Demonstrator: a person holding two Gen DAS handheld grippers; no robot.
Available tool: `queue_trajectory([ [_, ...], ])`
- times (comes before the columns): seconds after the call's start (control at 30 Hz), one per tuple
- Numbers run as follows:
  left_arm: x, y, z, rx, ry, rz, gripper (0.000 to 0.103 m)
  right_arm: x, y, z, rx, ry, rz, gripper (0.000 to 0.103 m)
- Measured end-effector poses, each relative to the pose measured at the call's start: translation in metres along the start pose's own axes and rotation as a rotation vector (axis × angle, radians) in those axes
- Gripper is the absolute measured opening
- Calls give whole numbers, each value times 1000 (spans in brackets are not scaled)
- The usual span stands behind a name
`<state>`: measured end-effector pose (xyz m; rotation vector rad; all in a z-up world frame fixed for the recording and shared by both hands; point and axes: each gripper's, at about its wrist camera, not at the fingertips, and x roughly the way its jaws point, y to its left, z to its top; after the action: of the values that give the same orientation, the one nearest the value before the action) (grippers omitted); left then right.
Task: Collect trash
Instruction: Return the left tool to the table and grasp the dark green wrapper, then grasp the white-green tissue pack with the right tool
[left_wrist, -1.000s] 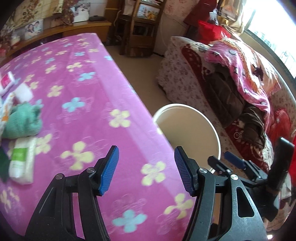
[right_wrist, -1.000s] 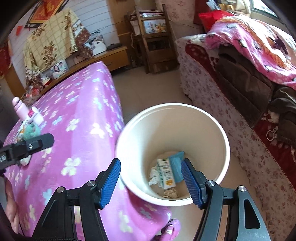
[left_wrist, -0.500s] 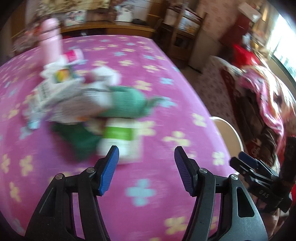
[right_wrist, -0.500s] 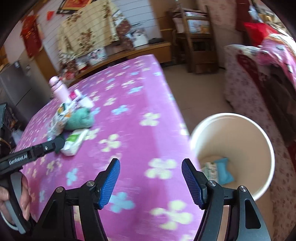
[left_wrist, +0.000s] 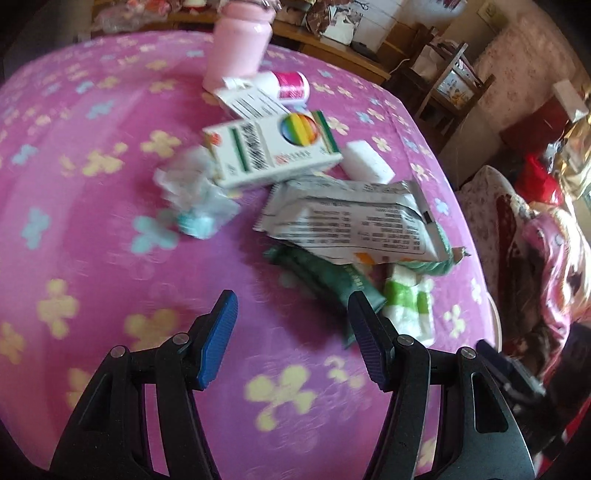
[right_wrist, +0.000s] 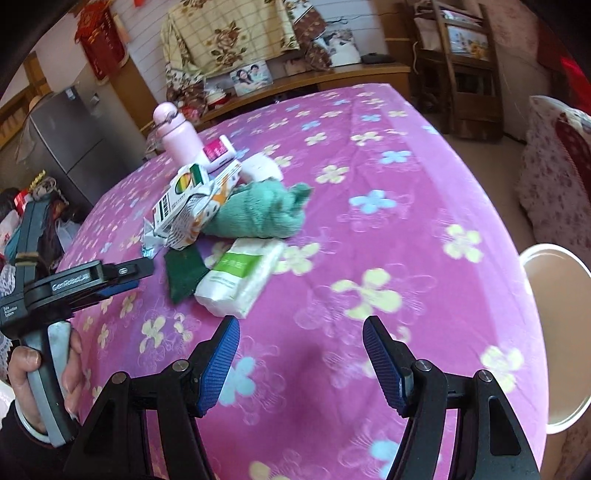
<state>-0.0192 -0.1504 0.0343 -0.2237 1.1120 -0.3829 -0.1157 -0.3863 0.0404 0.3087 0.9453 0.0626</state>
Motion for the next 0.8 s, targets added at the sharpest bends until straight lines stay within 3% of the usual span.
queue_trajectory([
  [0.1, 21, -12, 3, -20, 24, 11, 64, 1, 4, -1, -6, 4, 1, 67],
  [0.13, 21, -18, 4, -16, -16, 35, 66, 0, 4, -2, -8, 6, -4, 67],
  [0.33, 34, -38, 13, 4, -12, 53, 70, -8, -7, -6, 4, 8, -24, 67],
  [0.37, 34, -40, 11, 30, -3, 62, 68, -8, -7, -5, 7, 6, -20, 67],
  [0.47, 26, -37, 3, 105, 8, 115, 25, -7, -2, -3, 4, 0, -9, 67],
  [0.5, 23, -32, 0, 114, 23, 105, 20, -5, 1, -3, 1, -1, -6, 67],
  [0.57, 10, -15, -5, 103, 63, 62, 16, -1, 8, -1, -5, -2, -1, 68],
  [0.8, -32, 32, -37, 100, 72, 90, 16, 45, 49, 20, -27, 17, -17, 68],
])
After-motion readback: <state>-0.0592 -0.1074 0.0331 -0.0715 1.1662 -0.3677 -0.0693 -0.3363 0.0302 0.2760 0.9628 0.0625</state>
